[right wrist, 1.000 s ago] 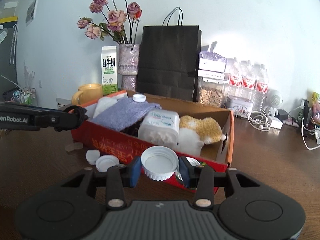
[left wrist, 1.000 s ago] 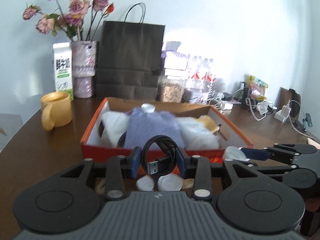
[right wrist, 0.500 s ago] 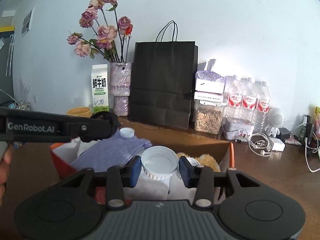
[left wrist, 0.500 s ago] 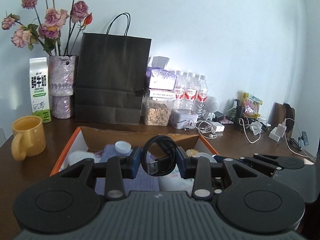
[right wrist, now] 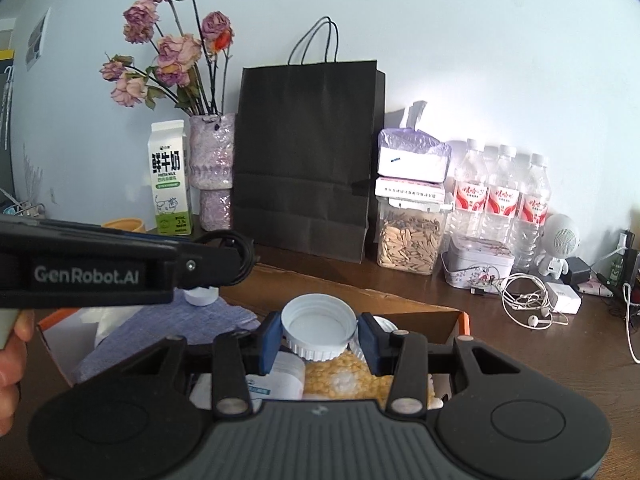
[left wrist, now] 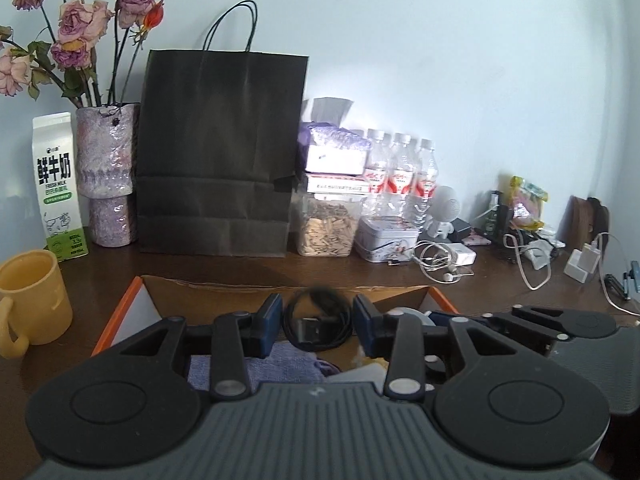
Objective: Organize objects
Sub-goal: 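Carry the screw cap and coiled cable into the box and open both grippers, then withdraw both grippers from the box, then grasp the clear rubber ring with the left gripper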
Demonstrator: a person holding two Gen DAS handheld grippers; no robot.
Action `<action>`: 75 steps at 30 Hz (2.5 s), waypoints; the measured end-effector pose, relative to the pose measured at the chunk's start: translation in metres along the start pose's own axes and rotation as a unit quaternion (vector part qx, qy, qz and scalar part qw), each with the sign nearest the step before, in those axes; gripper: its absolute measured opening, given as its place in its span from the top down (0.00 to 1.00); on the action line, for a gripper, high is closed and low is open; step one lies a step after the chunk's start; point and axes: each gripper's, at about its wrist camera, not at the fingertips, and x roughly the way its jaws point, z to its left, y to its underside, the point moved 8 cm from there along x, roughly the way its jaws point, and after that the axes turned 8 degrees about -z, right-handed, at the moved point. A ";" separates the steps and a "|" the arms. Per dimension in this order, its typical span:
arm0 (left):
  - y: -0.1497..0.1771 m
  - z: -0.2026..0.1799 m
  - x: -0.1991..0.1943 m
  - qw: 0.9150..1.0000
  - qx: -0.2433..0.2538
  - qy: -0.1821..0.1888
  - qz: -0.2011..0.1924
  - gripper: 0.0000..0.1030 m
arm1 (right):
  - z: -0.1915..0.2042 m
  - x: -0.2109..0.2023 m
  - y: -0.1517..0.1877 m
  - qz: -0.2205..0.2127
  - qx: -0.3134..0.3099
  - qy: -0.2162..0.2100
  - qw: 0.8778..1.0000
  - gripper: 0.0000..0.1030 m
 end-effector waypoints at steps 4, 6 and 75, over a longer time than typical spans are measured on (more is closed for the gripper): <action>0.001 0.010 -0.001 1.000 0.002 -0.027 -0.009 0.06 | -0.004 0.002 0.006 0.007 0.009 -0.001 1.000 0.12; 0.002 0.013 -0.003 0.999 0.002 -0.030 -0.011 0.01 | -0.004 0.002 0.007 0.007 0.009 -0.002 1.000 0.11; 0.098 0.098 -0.130 0.988 -0.013 -0.130 0.081 0.00 | -0.023 -0.106 0.116 0.107 0.034 0.059 0.992 0.00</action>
